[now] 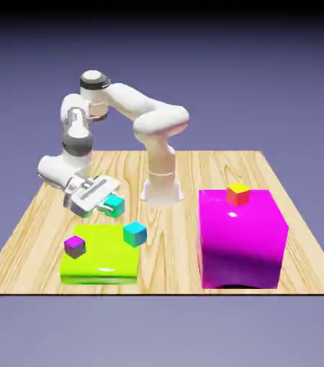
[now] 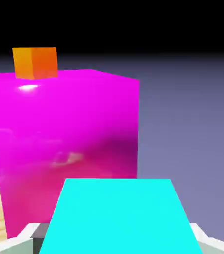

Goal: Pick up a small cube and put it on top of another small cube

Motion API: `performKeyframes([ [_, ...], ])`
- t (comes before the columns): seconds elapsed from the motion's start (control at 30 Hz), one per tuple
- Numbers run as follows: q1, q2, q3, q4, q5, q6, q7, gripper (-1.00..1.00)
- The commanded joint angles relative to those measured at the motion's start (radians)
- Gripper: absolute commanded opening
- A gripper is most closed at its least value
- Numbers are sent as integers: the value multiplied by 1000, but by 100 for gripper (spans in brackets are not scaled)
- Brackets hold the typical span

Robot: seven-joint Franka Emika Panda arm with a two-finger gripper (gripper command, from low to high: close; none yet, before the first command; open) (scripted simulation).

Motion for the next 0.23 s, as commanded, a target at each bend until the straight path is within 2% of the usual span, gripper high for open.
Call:
performKeyframes([
  [0.0,33,-6,-26,-9,-11,45,-5,-100],
  [0.1,126,-23,-101,-36,-43,167,-18,-100],
  [0.13,126,-23,-101,-36,-43,167,-18,100],
  [0.2,93,-17,-74,-26,-32,124,-13,100],
])
